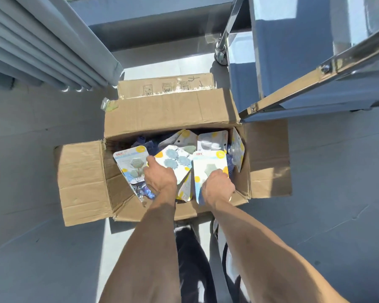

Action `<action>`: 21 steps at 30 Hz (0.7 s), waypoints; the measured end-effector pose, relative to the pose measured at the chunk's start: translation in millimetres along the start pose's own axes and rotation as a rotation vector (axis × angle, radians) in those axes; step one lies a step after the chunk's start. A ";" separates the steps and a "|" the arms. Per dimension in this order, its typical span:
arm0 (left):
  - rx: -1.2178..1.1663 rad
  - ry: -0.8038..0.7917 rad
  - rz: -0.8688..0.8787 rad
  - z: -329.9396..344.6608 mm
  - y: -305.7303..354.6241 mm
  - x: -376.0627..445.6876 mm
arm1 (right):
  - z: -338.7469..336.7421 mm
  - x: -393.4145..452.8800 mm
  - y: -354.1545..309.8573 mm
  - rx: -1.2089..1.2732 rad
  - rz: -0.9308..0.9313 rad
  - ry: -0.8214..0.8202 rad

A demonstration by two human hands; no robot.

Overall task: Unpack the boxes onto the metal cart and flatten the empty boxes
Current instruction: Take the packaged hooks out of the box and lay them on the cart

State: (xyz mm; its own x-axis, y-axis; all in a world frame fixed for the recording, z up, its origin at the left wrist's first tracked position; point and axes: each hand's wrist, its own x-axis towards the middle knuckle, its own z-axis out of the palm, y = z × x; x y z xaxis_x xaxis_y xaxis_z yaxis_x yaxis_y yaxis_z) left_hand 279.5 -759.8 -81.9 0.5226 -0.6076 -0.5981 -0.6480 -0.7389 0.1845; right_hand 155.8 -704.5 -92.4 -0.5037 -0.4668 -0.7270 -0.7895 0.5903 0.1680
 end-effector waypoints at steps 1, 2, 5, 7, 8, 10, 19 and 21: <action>0.088 -0.047 -0.019 9.1 -3.3 -5.8 | 0.4 2.0 0.4 -0.025 -0.016 -0.007; 0.172 -0.075 -0.044 19.4 -8.0 -10.0 | 1.4 4.4 1.4 -0.050 -0.032 -0.019; 0.351 -0.071 -0.045 45.9 -24.8 -13.9 | 9.3 15.2 5.6 -0.074 -0.041 -0.045; 0.328 -0.070 0.058 59.0 -34.0 -9.5 | 16.2 22.7 8.5 -0.062 -0.031 -0.057; 0.299 -0.062 0.128 62.7 -36.1 -6.5 | 19.3 25.9 9.5 -0.056 -0.031 -0.059; 0.267 -0.031 0.255 71.6 -34.0 2.0 | 28.3 35.7 11.3 -0.046 -0.047 -0.061; 0.518 -0.016 0.303 106.2 16.0 37.6 | 41.9 59.4 17.5 -0.063 -0.095 -0.023; 0.619 -0.092 0.285 107.6 25.4 40.6 | 33.9 59.7 20.8 -0.051 -0.081 -0.021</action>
State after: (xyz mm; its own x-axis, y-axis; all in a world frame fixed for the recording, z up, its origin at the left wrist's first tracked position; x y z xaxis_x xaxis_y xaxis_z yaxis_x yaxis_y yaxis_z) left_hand 224.6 -771.8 -185.4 0.2531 -0.7061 -0.6613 -0.9648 -0.2349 -0.1184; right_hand 121.2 -697.8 -154.8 -0.4301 -0.4977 -0.7531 -0.8446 0.5164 0.1411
